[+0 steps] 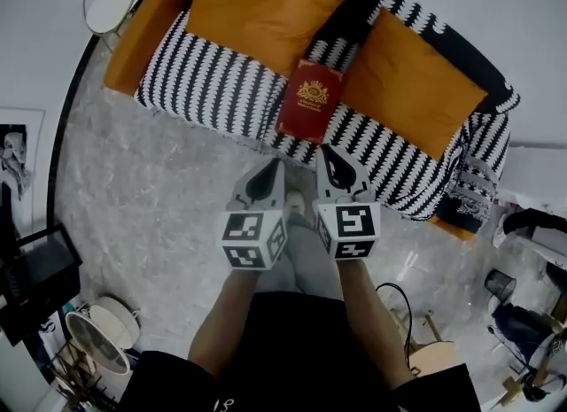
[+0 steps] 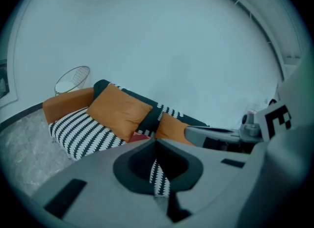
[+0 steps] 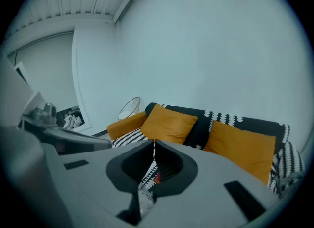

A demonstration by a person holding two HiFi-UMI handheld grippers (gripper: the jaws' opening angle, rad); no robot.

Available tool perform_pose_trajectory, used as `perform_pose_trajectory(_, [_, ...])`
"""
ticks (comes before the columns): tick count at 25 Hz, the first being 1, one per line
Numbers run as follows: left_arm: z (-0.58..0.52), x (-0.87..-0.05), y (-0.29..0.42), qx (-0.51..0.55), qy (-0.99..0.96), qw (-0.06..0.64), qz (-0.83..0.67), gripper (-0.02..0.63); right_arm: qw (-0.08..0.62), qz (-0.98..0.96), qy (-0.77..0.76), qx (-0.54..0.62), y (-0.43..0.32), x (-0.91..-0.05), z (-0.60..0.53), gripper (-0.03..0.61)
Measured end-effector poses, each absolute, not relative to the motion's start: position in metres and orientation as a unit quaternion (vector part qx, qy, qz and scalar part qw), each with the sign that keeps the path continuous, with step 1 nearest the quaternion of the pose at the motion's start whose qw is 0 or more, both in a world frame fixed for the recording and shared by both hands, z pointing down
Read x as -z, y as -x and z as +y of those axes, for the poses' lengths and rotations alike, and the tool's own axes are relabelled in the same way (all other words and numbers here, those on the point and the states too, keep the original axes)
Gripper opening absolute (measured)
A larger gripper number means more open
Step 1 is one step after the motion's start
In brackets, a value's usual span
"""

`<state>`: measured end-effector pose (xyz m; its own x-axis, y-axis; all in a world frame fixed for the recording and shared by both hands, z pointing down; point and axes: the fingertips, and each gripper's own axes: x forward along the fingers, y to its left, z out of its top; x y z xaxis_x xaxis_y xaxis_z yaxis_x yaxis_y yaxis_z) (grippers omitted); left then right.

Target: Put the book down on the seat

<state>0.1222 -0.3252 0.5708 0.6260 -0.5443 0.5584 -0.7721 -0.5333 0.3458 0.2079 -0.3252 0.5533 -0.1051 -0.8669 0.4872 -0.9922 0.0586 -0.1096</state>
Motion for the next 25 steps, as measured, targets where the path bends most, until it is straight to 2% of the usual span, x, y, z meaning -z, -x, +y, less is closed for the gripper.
perform_pose_trajectory(13, [-0.319,-0.523,-0.12,-0.171,-0.863,0.267,-0.393,0.014,0.111,-0.717,-0.656,-0.208,-0.193,-0.502,-0.3,0.018])
perform_pose_trajectory(25, [-0.306,-0.464,-0.133,-0.143,-0.887,0.204,-0.389,0.014,0.088,-0.731,-0.66,-0.151,-0.199,-0.441,-0.289,0.018])
